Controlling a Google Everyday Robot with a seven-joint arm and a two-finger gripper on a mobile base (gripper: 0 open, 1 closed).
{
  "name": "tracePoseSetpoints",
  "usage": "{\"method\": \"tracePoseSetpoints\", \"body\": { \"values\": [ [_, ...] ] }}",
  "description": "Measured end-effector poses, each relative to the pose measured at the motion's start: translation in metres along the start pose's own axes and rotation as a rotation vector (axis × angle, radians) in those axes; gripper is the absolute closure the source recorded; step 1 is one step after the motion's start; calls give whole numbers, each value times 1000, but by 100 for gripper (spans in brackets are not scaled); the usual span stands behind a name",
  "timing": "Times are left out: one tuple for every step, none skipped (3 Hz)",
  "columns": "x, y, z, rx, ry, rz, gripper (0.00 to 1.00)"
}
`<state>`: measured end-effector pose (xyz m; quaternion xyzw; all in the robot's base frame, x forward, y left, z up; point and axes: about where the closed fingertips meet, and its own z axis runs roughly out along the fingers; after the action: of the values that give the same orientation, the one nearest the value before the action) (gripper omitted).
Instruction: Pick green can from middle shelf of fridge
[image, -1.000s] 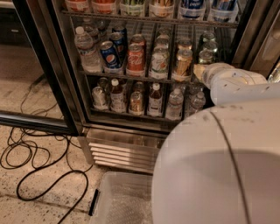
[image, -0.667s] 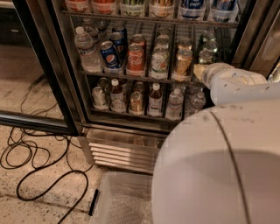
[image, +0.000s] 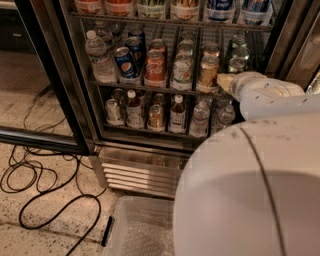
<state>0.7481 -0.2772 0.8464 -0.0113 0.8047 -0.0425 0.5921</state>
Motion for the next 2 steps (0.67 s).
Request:
{"method": "tracePoseSetpoints", "body": {
  "values": [
    [0, 0, 0, 0, 0, 0, 0],
    [0, 4, -1, 0, 0, 0, 0]
  ]
}}
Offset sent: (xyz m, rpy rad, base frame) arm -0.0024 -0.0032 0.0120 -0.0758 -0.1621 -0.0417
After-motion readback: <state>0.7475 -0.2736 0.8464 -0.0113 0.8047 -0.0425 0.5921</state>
